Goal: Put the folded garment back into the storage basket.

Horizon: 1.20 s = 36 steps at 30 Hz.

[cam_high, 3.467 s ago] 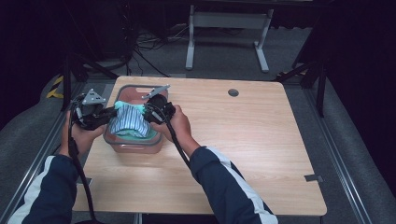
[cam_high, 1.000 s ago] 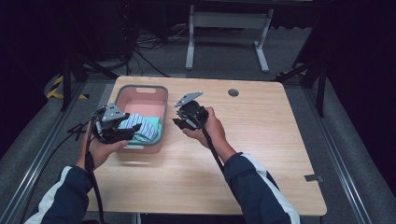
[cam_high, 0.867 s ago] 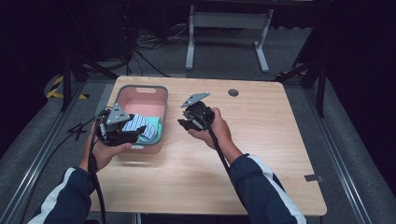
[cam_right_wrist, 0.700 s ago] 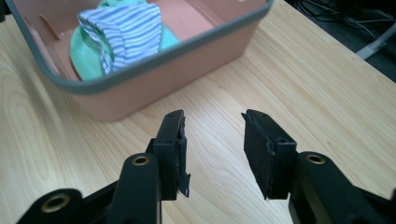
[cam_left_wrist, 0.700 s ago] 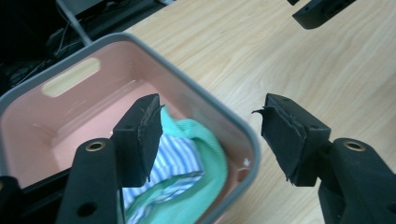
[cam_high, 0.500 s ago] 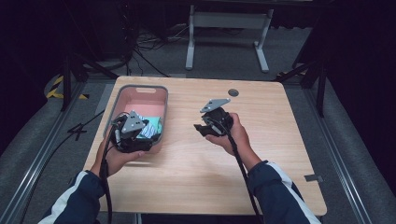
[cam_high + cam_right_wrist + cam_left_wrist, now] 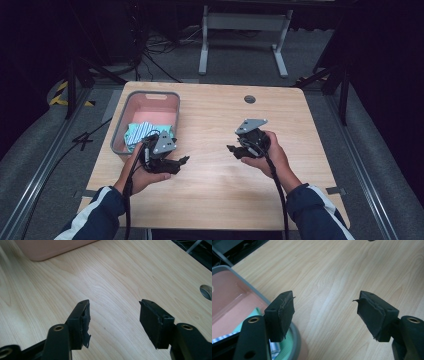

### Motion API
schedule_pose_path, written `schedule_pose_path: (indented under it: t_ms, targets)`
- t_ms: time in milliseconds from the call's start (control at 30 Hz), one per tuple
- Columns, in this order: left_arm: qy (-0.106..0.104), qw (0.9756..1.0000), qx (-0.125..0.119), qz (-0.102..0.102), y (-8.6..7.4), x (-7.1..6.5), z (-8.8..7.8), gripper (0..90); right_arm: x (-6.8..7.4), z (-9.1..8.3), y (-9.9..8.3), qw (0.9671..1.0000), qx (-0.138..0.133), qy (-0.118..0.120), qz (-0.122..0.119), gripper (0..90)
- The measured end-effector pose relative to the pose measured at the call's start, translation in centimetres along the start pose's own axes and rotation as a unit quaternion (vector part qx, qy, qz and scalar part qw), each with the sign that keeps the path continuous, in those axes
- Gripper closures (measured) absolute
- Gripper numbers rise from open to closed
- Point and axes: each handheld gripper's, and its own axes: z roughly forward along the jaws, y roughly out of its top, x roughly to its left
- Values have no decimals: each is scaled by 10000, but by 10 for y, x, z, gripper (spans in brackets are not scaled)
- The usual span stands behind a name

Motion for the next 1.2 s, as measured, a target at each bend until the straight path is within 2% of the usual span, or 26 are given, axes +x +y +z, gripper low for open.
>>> schedule_pose_path:
  t_ms: [67, 233, 267, 400, 467, 533, 667, 733, 867, 967, 1100, 1133, 1200]
  targets:
    - [-22, 9999, 39, 108, 0, -4, 4, 287, -2, -2, -6, 10000, 43, -19, -3, 404]
    - [-125, 9996, 99, 227, 1, -13, 11, 270, -4, -7, -18, 9999, 80, -85, 14, 384]
    - [-186, 9994, 143, 263, 0, -18, 14, 264, -6, -9, -26, 9999, 78, -104, 10, 360]
    - [-257, 9985, 249, 406, -2, -27, 22, 244, -10, -13, -38, 9999, 88, -99, 51, 331]
    - [-211, 9983, 253, 474, -3, -30, 25, 243, -11, -14, -43, 9998, 120, -126, 48, 331]
    - [-264, 9982, 235, 484, -5, -33, 28, 244, -12, -16, -49, 9997, 148, -201, 68, 323]
    - [-311, 9973, 361, 550, -7, -36, 33, 243, -13, -19, -59, 9996, 132, -244, 65, 320]
    - [-352, 9972, 383, 543, -10, -38, 35, 241, -14, -21, -66, 9994, 63, -333, 65, 320]
    - [-451, 9963, 468, 561, -17, -41, 40, 236, -16, -25, -80, 9993, 20, -357, 109, 304]
    - [-491, 9960, 508, 540, -22, -42, 43, 229, -17, -28, -94, 9992, 5, -325, 230, 303]
    - [-567, 9952, 575, 559, -30, -43, 47, 226, -17, -31, -117, 9991, 50, -329, 261, 297]
    - [-567, 9952, 575, 559, -30, -43, 47, 223, -17, -31, -117, 9991, 50, -329, 261, 297]
    - [-591, 9948, 597, 571, -33, -43, 50, 219, -16, -32, -132, 9988, 81, -357, 327, 291]
